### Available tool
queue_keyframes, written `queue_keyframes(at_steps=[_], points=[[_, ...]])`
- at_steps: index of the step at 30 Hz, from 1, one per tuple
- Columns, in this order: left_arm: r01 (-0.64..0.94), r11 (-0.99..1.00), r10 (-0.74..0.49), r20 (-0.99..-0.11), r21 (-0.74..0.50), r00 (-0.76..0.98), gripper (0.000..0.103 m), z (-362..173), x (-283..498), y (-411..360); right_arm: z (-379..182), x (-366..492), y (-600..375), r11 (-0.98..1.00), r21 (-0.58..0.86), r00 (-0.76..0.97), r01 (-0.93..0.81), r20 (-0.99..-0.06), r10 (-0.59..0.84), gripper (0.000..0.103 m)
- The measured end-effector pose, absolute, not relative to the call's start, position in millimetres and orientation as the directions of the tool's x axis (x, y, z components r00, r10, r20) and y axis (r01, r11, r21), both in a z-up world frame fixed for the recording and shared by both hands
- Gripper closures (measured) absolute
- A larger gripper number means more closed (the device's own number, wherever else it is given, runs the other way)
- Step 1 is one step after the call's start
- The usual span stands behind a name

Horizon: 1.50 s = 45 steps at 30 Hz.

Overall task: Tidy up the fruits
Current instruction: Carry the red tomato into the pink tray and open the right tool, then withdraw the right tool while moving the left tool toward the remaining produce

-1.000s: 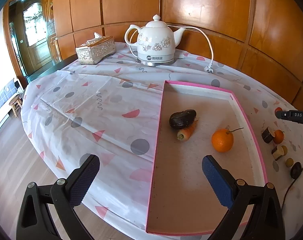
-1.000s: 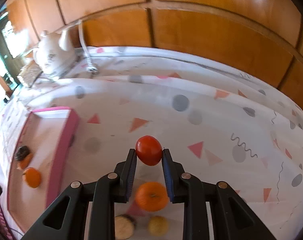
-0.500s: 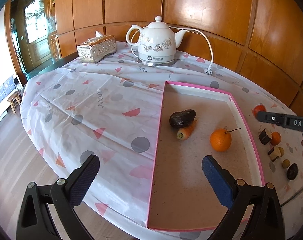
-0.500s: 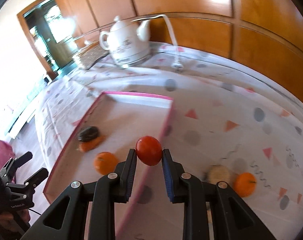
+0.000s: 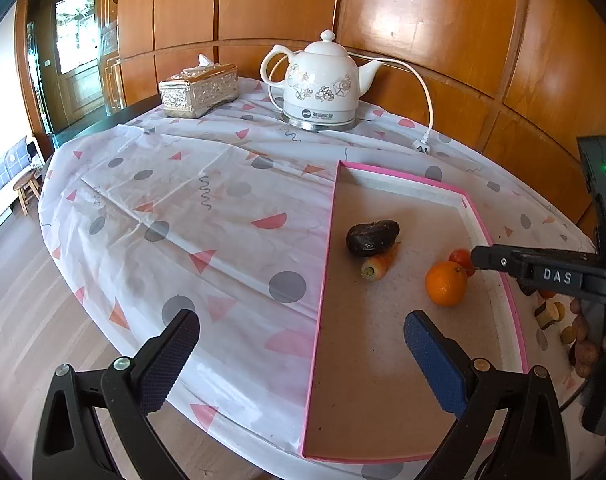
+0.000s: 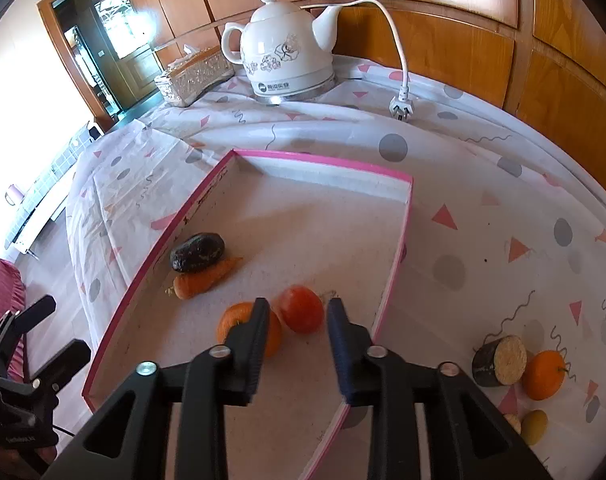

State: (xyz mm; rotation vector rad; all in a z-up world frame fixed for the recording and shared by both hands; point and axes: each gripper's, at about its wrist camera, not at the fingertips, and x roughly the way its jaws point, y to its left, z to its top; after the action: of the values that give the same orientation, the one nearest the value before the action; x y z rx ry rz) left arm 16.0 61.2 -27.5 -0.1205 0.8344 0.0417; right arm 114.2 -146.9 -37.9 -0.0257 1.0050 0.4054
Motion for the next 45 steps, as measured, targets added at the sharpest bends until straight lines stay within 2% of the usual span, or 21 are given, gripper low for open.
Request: queue_keyframes(at_steps=[23,45], points=[[-0.069,0.994,-0.016,-0.742,-0.084,0.670,0.000,-24,13,53,-19,61,-195,0.941,0.091,0.519,-0.326,-0.815,0.259,0.068],[-0.001,0.999,-0.036,-0.745,-0.049,0.667,0.000,-18,17,25,-8,28,-260,0.977,0.063,0.575,-0.202,-0.800,0.170,0.065]])
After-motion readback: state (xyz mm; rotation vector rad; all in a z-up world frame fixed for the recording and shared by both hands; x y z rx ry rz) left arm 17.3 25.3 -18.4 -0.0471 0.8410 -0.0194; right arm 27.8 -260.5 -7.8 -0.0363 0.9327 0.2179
